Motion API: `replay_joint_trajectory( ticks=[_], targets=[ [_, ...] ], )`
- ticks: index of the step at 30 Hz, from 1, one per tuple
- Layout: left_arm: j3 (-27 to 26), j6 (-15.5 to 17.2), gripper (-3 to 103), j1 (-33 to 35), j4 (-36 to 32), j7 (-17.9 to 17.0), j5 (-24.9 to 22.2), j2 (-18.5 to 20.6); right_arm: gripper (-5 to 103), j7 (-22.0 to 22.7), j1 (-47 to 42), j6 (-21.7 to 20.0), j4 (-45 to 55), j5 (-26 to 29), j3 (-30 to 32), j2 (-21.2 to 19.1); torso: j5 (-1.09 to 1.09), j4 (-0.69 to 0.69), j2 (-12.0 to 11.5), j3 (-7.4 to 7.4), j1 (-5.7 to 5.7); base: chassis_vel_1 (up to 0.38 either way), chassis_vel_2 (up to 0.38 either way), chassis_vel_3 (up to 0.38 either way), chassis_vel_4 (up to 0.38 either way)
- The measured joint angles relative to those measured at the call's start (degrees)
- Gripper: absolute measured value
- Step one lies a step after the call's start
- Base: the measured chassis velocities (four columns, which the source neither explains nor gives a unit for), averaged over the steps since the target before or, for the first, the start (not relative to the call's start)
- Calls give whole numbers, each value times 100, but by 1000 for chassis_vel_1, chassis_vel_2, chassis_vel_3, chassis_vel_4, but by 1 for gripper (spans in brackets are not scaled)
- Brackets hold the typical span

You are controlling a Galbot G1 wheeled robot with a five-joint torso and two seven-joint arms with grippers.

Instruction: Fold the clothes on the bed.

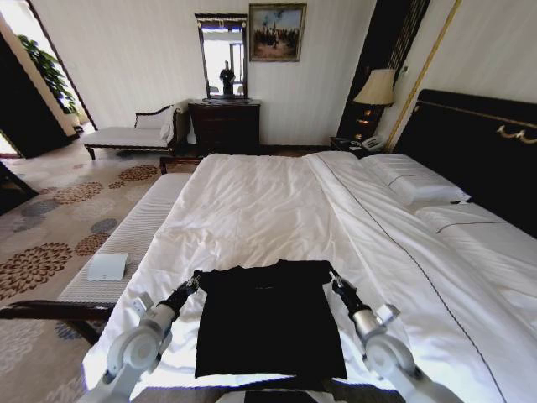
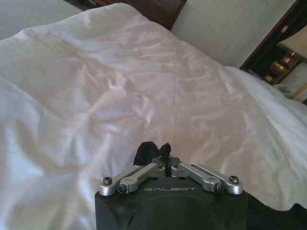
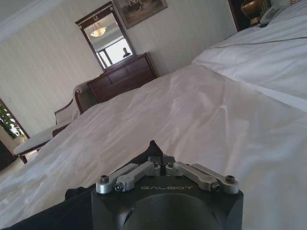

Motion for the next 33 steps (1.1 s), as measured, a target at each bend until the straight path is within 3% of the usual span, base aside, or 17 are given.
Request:
replay_joint_trajectory(
  ticks=[3, 4, 10, 21, 31, 33],
  targets=[
    [-44, 305, 1, 249, -59, -186, 190, -87, 0, -28, -527, 186, 45, -321, 3, 122, -1, 0, 0, -1, -1, 0, 0, 0, 0],
    [-56, 644, 1, 371, -78, -379, 222, -125, 0, -48, -727, 300, -17, -539, -3, 204, -2, 0, 0, 0, -1, 0, 0, 0, 0],
    [-28, 1112, 1, 614, -52, -679, 325, -181, 0, -75, -889, 473, -259, -814, -30, 303, -1, 1, -2, 1, 1, 0, 0, 0, 0],
    [71, 1175, 1, 792, -302, -720, 241, -370, 0, -94, -926, 720, -511, -996, -21, 416, 0, 1, -2, 1, 1, 0, 0, 0, 0],
    [319, 1158, 1, 877, 158, -755, 714, -447, -3, -32, -904, 723, -712, -1171, -151, 538, -1, 1, -2, 1, 1, 0, 0, 0, 0],
    [326, 1145, -2, 887, 161, -766, 768, -464, 7, -3, -899, 713, -719, -1251, -176, 559, -1, 0, -2, 1, 1, 0, 0, 0, 0]
  ],
)
